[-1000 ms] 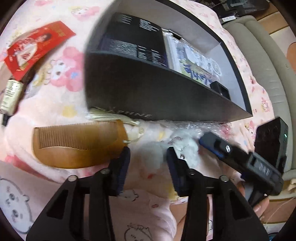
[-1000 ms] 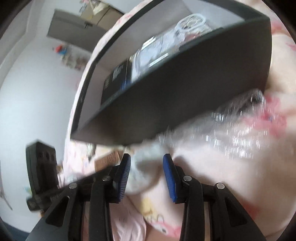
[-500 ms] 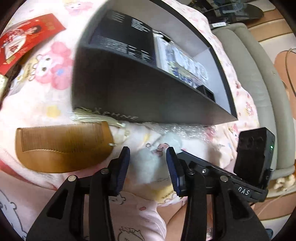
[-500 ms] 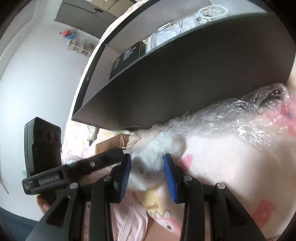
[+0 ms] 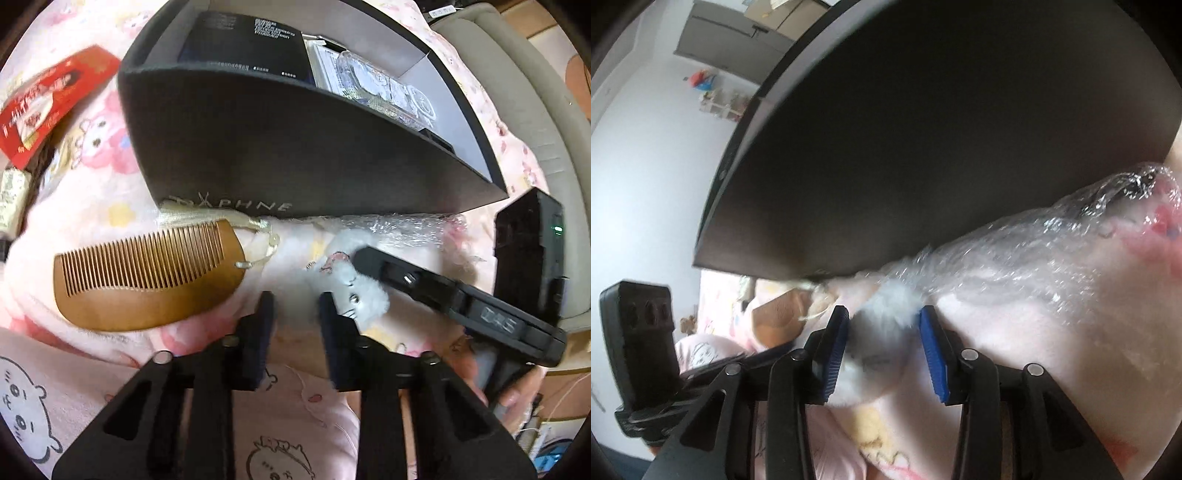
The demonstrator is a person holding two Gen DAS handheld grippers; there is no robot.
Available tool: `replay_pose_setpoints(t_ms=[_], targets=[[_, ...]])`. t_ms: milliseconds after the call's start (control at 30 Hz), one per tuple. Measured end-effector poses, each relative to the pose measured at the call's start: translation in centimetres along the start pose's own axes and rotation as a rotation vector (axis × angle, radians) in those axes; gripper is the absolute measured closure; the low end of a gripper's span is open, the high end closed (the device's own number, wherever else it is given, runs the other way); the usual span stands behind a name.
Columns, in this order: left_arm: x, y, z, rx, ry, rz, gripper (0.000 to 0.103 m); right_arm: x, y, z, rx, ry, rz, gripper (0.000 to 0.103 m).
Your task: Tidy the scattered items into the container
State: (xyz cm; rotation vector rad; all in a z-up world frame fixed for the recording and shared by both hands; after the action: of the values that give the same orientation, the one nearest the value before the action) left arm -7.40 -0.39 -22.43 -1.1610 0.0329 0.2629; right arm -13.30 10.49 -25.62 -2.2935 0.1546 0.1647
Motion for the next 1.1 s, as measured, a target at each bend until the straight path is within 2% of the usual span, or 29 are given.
replay_pose_setpoints(t_ms=[100, 267, 300, 367, 467, 567, 633, 867, 1000, 1100], targets=[[-0.5, -0.7, -0.7, 0.004, -0.044, 0.033, 0.085, 1.1, -0.1, -1.0, -0.074, -0.015, -0.035, 0.069], [0.1, -2.1, -1.0, 0.059, -0.079, 0.009, 0.083, 2.0, -1.1, -1.6, -0.101, -0.044, -0.039, 0.069], [0.4, -2.3, -0.9, 0.053, -0.068, -0.004, 0.080, 1.8, -1.2, -1.5, -0.100, -0.040, -0.025, 0.069], [0.9, -1.8, -0.1, 0.040, -0.023, -0.047, 0.064, 1.0, -1.2, -1.2, -0.084, -0.026, 0.004, 0.069], [1.2, 0.0, 0.9, 0.001, 0.017, -0.083, 0.058, -0.1, -0.3, -0.6, -0.039, -0.012, 0.031, 0.069], [1.1, 1.1, 1.2, 0.030, 0.008, -0.095, 0.059, -0.4, 1.3, -0.3, 0.012, -0.019, 0.018, 0.069], [0.8, 0.8, 1.5, 0.073, 0.003, -0.069, 0.066, -0.3, 1.4, -0.3, 0.011, -0.026, 0.017, 0.070], [0.3, -1.0, 3.0, 0.129, 0.002, 0.023, 0.069, 0.9, -1.0, -1.5, -0.012, -0.053, 0.046, 0.072], [-0.1, -3.3, 5.1, 0.188, 0.010, 0.084, 0.068, 1.3, -4.2, -3.2, 0.008, -0.119, 0.106, 0.072], [-1.0, -6.6, 6.0, 0.221, 0.045, 0.134, 0.069, 0.7, -7.1, -4.6, -0.007, -0.138, 0.172, 0.072]])
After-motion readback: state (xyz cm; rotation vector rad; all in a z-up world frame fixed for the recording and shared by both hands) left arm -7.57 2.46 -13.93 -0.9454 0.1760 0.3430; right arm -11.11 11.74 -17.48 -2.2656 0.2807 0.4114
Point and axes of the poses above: each gripper's, at about its wrist camera, not at the fingertips, and y roughly the way its jaws point, z to its right, x to its underside, the point moved 9 cm from there along y, roughly the way its jaws point, and after that the axes turned 1 degree about -z, right-handed, at the moved point
